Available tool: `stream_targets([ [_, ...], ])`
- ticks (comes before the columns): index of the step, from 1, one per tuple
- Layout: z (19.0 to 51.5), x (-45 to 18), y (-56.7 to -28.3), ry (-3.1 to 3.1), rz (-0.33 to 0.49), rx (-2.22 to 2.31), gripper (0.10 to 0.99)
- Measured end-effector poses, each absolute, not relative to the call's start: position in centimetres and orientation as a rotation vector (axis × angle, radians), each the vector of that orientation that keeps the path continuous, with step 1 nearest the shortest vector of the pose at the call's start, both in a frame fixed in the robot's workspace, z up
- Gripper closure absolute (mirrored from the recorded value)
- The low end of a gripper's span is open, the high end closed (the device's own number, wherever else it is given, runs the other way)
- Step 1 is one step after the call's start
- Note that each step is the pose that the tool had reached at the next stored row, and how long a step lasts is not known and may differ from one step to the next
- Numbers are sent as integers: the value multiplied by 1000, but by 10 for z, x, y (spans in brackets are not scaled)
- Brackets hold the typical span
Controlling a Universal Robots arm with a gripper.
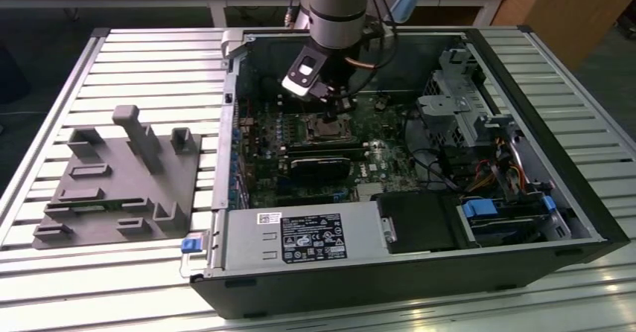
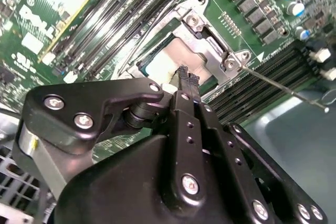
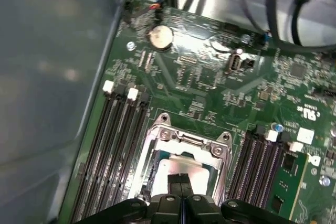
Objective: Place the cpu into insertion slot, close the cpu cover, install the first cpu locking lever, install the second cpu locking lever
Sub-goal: 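Close the cpu cover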
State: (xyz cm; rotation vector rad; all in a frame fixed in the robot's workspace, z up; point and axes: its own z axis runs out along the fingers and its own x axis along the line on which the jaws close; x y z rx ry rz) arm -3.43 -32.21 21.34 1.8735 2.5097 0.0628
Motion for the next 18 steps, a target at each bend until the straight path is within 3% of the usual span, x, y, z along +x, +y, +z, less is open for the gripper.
stream_targets([
  [18, 213, -34, -322, 2765, 64, 1484, 980],
])
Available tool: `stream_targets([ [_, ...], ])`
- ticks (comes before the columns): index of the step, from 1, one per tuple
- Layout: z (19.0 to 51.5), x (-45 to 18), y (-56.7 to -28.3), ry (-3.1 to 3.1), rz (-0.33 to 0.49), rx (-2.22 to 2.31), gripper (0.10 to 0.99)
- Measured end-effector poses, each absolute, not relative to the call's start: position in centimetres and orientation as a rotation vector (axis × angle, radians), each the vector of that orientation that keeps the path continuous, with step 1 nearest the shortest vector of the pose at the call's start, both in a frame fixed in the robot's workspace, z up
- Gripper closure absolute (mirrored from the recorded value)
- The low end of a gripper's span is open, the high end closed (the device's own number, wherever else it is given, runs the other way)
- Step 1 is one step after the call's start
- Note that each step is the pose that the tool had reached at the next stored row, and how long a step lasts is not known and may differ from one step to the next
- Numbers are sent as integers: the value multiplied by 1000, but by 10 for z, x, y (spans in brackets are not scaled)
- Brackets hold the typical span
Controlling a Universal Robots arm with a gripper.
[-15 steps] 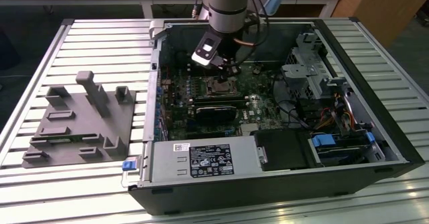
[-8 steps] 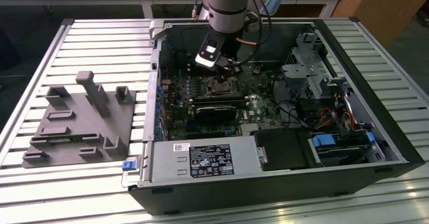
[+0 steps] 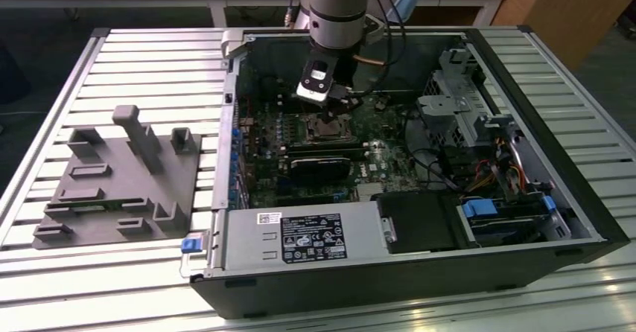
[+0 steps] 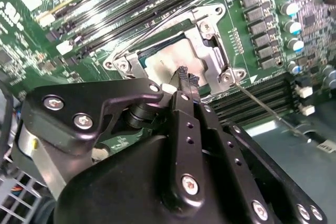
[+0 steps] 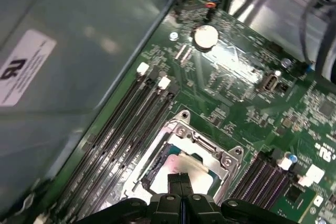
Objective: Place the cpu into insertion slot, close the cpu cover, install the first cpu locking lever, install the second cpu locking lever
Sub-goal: 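Close the cpu cover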
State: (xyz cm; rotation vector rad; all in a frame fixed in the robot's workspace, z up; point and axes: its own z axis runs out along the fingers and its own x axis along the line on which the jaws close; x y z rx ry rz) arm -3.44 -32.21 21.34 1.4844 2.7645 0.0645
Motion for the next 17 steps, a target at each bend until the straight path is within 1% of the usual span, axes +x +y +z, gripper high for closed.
stream_targets([
  [17, 213, -35, -322, 2953, 65, 1079, 980],
])
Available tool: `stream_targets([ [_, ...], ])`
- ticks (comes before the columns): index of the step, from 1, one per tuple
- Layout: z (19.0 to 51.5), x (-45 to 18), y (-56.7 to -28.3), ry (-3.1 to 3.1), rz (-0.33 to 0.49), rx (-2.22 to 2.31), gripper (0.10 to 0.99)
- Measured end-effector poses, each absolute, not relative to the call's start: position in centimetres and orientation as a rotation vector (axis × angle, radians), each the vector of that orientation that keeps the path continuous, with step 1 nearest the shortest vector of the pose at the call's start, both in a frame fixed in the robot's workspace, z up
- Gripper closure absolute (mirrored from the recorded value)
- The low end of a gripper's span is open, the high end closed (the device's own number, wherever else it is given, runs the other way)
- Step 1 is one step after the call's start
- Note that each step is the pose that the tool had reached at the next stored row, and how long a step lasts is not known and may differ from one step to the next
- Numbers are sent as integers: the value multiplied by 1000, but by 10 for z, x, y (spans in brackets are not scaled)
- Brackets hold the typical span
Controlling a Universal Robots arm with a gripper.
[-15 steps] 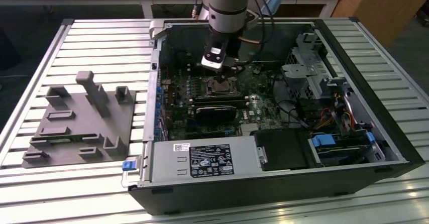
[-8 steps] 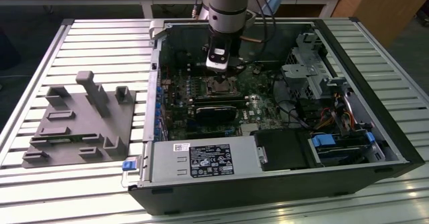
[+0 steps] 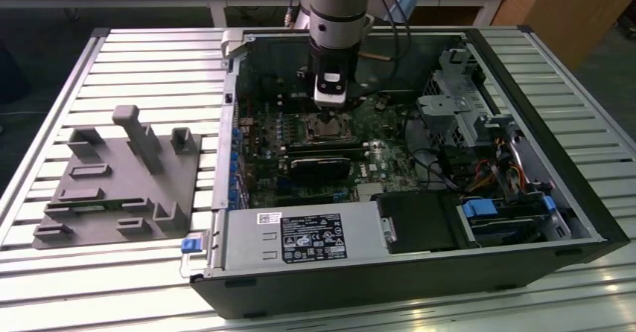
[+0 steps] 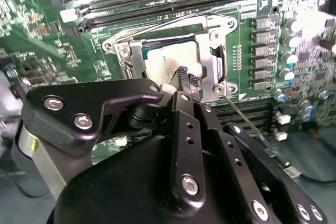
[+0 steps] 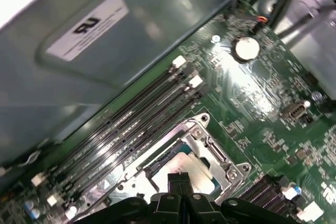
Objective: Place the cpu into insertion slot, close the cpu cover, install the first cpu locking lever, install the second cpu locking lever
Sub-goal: 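Close the cpu cover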
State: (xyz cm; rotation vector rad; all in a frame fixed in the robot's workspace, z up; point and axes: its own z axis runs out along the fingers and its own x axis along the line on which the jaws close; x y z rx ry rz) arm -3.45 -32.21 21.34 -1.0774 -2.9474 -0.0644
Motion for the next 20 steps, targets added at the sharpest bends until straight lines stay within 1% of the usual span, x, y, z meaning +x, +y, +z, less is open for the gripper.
stream_targets([
  [20, 213, -35, -322, -3086, -62, -527, 980],
])
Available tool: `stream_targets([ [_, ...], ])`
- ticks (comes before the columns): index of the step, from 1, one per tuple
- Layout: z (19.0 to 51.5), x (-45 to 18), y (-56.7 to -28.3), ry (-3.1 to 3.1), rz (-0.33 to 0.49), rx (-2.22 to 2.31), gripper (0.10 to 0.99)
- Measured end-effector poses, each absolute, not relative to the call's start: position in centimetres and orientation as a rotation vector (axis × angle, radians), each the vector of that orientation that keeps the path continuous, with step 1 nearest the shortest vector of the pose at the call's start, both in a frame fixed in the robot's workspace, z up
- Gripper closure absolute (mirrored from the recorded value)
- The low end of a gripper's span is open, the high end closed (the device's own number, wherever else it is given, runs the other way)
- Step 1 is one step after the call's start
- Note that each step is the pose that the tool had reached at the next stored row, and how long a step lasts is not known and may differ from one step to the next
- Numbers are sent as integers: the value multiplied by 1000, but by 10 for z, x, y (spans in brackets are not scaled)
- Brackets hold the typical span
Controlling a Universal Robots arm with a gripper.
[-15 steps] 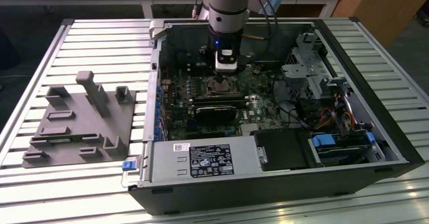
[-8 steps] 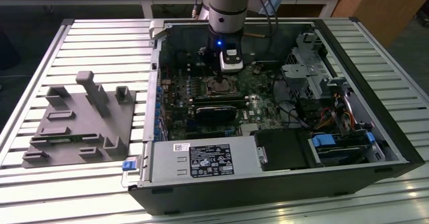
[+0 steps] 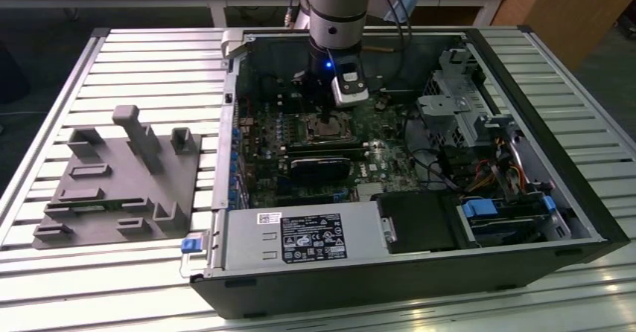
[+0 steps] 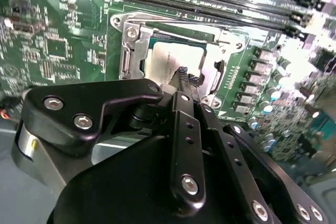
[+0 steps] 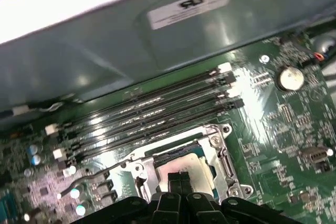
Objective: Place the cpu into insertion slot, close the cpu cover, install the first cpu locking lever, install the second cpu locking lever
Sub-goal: 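Close the cpu cover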
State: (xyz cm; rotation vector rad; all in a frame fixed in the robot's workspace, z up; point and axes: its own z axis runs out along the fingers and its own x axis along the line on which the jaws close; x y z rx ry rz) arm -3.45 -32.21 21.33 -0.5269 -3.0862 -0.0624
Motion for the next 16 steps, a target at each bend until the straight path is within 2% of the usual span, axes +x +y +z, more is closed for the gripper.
stream_targets([
  [16, 212, -34, -322, -3125, -58, -105, 980],
])
